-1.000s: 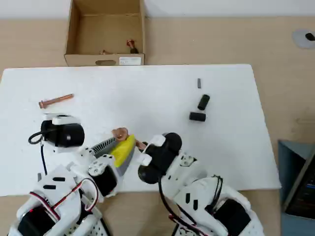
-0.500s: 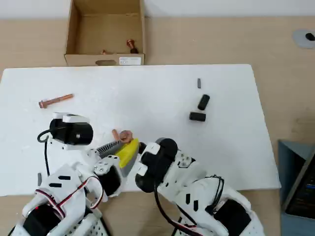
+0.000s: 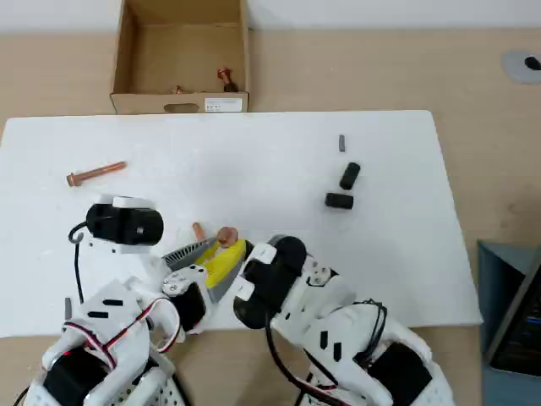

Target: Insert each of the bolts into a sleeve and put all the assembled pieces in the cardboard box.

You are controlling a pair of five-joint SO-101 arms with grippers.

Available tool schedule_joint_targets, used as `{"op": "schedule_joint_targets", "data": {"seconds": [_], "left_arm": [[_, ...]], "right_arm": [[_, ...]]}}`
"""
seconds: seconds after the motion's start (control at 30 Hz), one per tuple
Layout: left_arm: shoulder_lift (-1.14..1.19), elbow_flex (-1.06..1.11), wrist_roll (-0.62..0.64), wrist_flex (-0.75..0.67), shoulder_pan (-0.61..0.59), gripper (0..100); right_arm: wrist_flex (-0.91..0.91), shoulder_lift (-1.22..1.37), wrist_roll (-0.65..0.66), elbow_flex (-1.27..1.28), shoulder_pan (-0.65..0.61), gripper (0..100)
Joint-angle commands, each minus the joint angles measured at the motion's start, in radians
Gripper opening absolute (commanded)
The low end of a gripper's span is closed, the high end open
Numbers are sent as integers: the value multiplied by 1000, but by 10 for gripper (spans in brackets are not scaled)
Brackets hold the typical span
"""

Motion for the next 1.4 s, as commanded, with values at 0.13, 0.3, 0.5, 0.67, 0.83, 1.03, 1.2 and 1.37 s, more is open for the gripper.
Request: {"op": "schedule_joint_targets", "data": {"seconds": [0.13,0.3,0.5,0.67,0.83,1.03,1.2,1.37], "left_arm": [[2,-34,-3,18,55,171],[2,-89,-6,23,60,171],[4,-167,-9,126,55,171],[4,-267,-23,175,14,168],[1,-298,-169,170,-166,167],[1,-264,-276,169,-390,51],[-1,-127,-334,167,-529,2],[-1,77,-373,103,-649,3]], "right_arm": [[-41,-120,5,-61,-15,9],[-40,-120,2,-47,-12,9],[-46,-120,2,-25,-10,9],[-46,-120,-2,-16,-8,9],[-38,-119,-130,-16,5,9],[-38,-113,-207,-24,157,9],[11,-94,-305,-50,263,9],[64,93,-407,-193,285,9]]}}
